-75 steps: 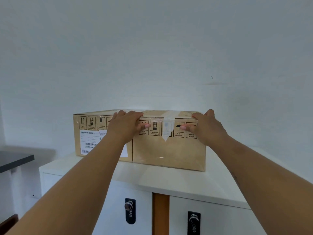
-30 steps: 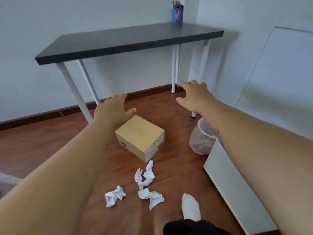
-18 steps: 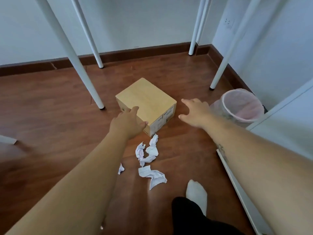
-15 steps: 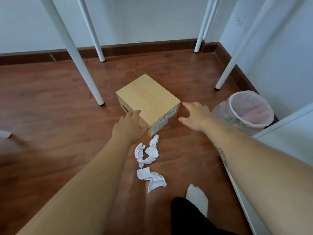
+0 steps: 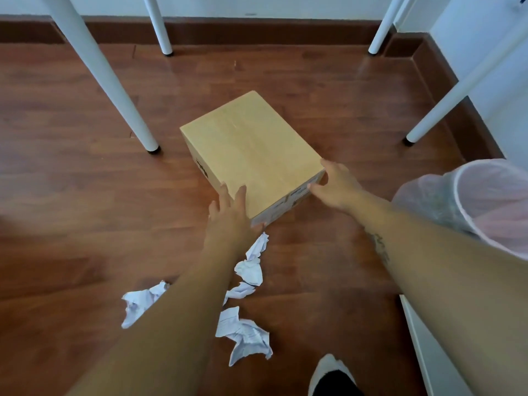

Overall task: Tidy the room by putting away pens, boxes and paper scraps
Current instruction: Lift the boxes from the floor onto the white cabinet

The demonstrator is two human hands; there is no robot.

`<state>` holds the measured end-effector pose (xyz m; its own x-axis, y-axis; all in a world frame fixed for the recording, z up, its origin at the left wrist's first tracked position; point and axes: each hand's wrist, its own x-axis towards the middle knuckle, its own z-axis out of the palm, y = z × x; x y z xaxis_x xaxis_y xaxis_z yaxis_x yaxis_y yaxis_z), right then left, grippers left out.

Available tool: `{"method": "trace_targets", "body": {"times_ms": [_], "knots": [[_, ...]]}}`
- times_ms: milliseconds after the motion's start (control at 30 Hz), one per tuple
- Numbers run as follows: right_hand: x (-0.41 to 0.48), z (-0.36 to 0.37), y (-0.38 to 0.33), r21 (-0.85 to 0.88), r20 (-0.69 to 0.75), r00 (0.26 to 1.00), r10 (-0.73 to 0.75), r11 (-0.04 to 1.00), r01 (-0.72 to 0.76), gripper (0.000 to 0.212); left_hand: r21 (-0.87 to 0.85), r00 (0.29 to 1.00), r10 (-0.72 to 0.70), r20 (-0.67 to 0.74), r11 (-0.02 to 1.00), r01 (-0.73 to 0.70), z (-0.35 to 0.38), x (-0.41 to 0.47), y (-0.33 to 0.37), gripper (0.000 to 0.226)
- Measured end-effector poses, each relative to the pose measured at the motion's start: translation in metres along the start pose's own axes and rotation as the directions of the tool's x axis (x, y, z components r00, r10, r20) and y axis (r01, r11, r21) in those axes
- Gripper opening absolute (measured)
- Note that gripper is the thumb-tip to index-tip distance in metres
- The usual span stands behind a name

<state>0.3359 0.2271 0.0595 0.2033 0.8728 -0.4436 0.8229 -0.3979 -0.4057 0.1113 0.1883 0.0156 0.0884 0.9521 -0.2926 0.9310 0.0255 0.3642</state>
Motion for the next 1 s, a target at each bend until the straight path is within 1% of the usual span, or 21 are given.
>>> {"method": "trace_targets", "body": {"times_ms": [100, 133, 200, 267, 333, 400, 467, 533, 567, 600, 633, 667, 700, 733, 767, 867, 967, 1000], "knots": [[0.032, 0.015, 0.009, 0.036, -0.027, 0.999, 0.028, 0.999, -0.027, 0.074, -0.038, 0.999, -0.032, -0.004, 0.999, 0.032, 0.025, 0.015, 0.002, 0.102], [0.04, 0.018, 0.01, 0.05, -0.036, 0.999, 0.029, 0.998, -0.027, 0.074, -0.057, 0.999, -0.031, -0.004, 0.998, 0.031, 0.031, 0.019, 0.002, 0.101], [0.055, 0.023, 0.011, 0.077, -0.04, 0.999, 0.021, 0.997, -0.017, 0.075, -0.104, 0.999, -0.013, -0.033, 0.995, 0.009, 0.04, 0.025, 0.002, 0.092], [0.066, 0.026, 0.013, 0.172, -0.034, 0.999, 0.031, 0.985, -0.025, 0.078, -0.144, 0.998, 0.016, -0.06, 0.989, -0.025, 0.043, 0.029, 0.002, 0.08], [0.07, 0.028, 0.013, 0.277, -0.038, 0.998, 0.043, 0.96, -0.031, 0.079, -0.169, 0.996, 0.057, -0.072, 0.983, -0.069, 0.043, 0.033, -0.002, 0.075], [0.066, 0.032, 0.012, 0.317, -0.043, 0.997, 0.07, 0.947, -0.053, 0.076, -0.209, 0.992, 0.098, -0.082, 0.971, -0.113, 0.042, 0.035, -0.014, 0.074], [0.057, 0.04, 0.013, 0.375, -0.046, 0.993, 0.109, 0.923, -0.083, 0.069, -0.258, 0.985, 0.14, -0.103, 0.952, -0.162, 0.041, 0.032, -0.027, 0.074], [0.046, 0.05, 0.018, 0.49, -0.01, 0.986, 0.164, 0.861, -0.138, 0.065, -0.36, 0.987, 0.116, -0.108, 0.921, -0.147, 0.036, 0.024, -0.034, 0.079], [0.043, 0.057, 0.021, 0.582, 0.044, 0.98, 0.193, 0.792, -0.182, 0.064, -0.436, 0.994, 0.059, -0.089, 0.895, -0.092, 0.034, 0.022, -0.035, 0.083], [0.04, 0.063, 0.023, 0.684, 0.095, 0.973, 0.213, 0.696, -0.219, 0.059, -0.53, 0.999, -0.017, -0.047, 0.848, -0.011, 0.029, 0.02, -0.032, 0.087], [0.036, 0.067, 0.022, 0.769, 0.14, 0.964, 0.224, 0.589, -0.249, 0.053, -0.635, 0.996, -0.086, -0.005, 0.77, 0.063, 0.027, 0.02, -0.03, 0.09], [0.033, 0.07, 0.019, 0.83, 0.161, 0.959, 0.232, 0.494, -0.259, 0.047, -0.737, 0.991, -0.133, 0.016, 0.668, 0.102, 0.026, 0.022, -0.029, 0.091], [0.032, 0.074, 0.018, 0.861, 0.158, 0.957, 0.245, 0.44, -0.255, 0.045, -0.812, 0.984, -0.178, 0.027, 0.57, 0.125, 0.026, 0.025, -0.031, 0.092], [0.032, 0.076, 0.019, 0.875, 0.138, 0.958, 0.252, 0.421, -0.237, 0.047, -0.849, 0.975, -0.218, 0.041, 0.506, 0.149, 0.027, 0.027, -0.032, 0.091], [0.031, 0.078, 0.018, 0.878, 0.122, 0.964, 0.237, 0.427, -0.216, 0.051, -0.868, 0.967, -0.248, 0.053, 0.468, 0.168, 0.028, 0.028, -0.036, 0.087], [0.029, 0.086, 0.012, 0.852, 0.089, 0.978, 0.188, 0.494, -0.173, 0.061, -0.888, 0.961, -0.272, 0.056, 0.426, 0.173, 0.028, 0.028, -0.046, 0.069], [0.023, 0.09, 0.007, 0.836, 0.04, 0.978, 0.205, 0.53, -0.145, 0.058, -0.91, 0.956, -0.272, 0.107, 0.36, 0.204, 0.021, 0.029, -0.052, 0.063], [0.019, 0.091, 0.004, 0.834, 0.029, 0.978, 0.205, 0.535, -0.137, 0.057, -0.91, 0.957, -0.262, 0.124, 0.354, 0.215, 0.016, 0.028, -0.055, 0.06]]}}
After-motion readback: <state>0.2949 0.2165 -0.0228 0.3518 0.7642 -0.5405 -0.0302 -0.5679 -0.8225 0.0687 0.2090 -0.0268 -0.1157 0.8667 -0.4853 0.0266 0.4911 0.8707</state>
